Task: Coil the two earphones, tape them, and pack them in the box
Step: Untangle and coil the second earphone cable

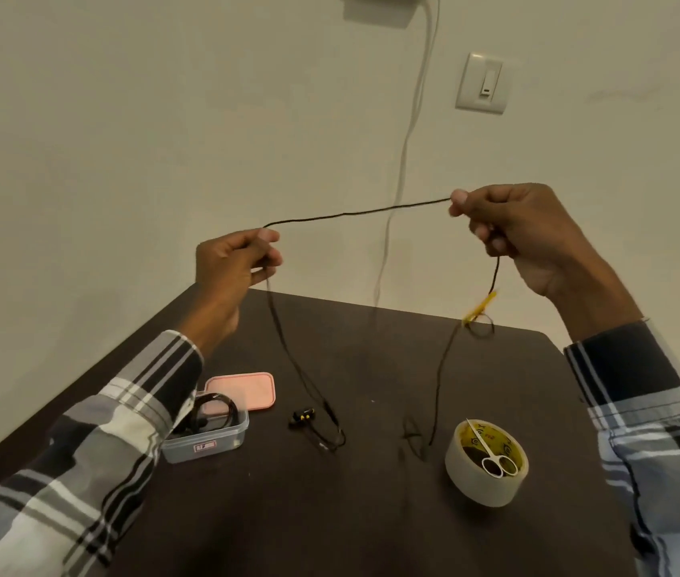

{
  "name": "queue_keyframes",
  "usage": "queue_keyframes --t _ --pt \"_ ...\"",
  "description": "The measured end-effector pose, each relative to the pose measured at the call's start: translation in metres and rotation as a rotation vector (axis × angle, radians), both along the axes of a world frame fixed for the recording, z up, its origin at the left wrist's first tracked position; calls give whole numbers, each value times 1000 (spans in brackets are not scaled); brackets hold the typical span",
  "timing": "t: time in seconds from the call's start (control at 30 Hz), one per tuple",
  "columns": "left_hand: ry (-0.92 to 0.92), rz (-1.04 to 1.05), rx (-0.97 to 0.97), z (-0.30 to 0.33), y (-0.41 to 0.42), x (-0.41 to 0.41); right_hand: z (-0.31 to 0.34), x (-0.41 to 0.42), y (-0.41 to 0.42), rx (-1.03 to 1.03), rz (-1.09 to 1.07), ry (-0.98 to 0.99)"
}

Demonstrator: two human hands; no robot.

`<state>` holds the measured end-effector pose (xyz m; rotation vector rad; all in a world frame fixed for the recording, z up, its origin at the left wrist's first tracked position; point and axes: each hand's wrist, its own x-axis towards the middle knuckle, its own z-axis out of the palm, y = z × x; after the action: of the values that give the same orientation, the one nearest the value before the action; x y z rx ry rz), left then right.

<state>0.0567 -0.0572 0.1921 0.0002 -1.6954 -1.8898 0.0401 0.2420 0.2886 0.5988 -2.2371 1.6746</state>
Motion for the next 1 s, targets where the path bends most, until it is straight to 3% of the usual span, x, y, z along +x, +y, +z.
queue_keyframes --t 0.17,0.23,0.5,0.77,1.0 --pt "-133 67 -147 -10 -4 -5 -10 -2 -5 -26 28 -39" --pt "-88 70 -199 -3 8 -2 -17 0 -16 32 58 -57" --pt "187 -237 -652 26 72 10 -34 4 -47 161 157 -86" --pt "168 -16 -428 22 54 0 -40 -1 -14 86 91 -120" --pt "43 67 -459 7 42 -1 -55 -6 -3 41 136 -163"
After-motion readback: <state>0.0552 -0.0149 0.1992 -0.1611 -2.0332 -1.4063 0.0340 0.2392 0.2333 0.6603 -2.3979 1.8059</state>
